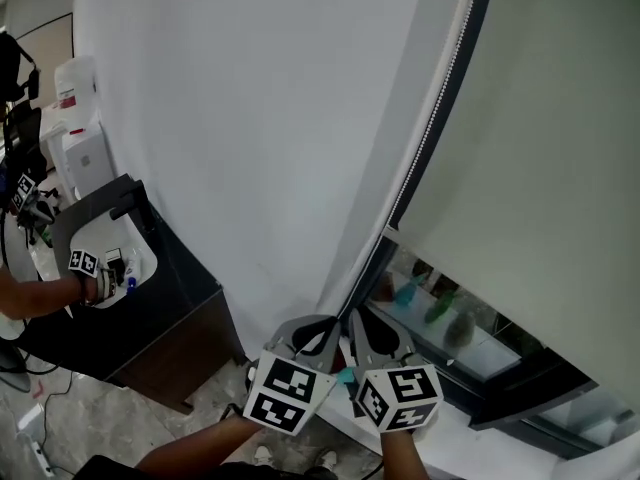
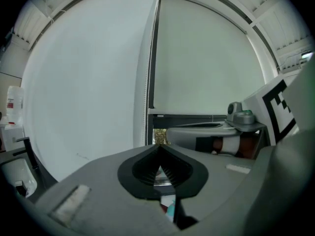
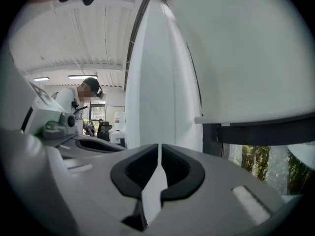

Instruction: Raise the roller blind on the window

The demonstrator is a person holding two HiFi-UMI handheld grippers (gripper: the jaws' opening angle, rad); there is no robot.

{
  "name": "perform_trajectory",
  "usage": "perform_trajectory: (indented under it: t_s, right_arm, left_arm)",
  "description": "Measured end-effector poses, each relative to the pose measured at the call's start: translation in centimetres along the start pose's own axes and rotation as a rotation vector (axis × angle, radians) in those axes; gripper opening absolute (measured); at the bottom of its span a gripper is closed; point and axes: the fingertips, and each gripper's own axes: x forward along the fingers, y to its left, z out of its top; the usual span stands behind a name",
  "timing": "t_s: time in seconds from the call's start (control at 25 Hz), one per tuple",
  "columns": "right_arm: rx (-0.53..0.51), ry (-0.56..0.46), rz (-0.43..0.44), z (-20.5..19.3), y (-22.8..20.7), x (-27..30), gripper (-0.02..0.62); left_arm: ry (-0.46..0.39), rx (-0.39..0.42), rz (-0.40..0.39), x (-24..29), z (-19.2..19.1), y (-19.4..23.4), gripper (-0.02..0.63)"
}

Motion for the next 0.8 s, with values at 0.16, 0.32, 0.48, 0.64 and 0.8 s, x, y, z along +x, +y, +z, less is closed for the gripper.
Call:
perform_trajectory:
  t_s: [0.16, 0.32, 0.48, 0.64, 0.8]
  right_arm:
    - [-0.029, -0.043, 0.056, 2.3, -1.6, 1.9, 0.01]
    - [-0.02, -0.071, 0.133, 3.2, -3.1, 3.3, 0.028]
    - [-0.061, -0.106, 0.236, 5.4, -3.8, 4.5, 0.052]
    - [-0.116, -0.109, 0.356, 6.3, -3.6, 6.4, 0.064]
    - [-0.139, -0.1, 0.424, 7.0, -4.3, 7.9, 0.082]
  left_arm:
    - [-0.024, 0.015, 0.026, 1.0, 1.4, 0.8, 0.001]
    - [-0.031, -0.009, 0.069, 1.9, 1.7, 1.2, 0.002]
    - [-0.063, -0.021, 0.112, 2.5, 3.6, 0.8, 0.002]
    - [-0.077, -0.015, 0.153, 2.8, 4.2, 1.1, 0.002]
    - [-0.088, -0.01, 0.184, 2.8, 5.0, 1.1, 0.002]
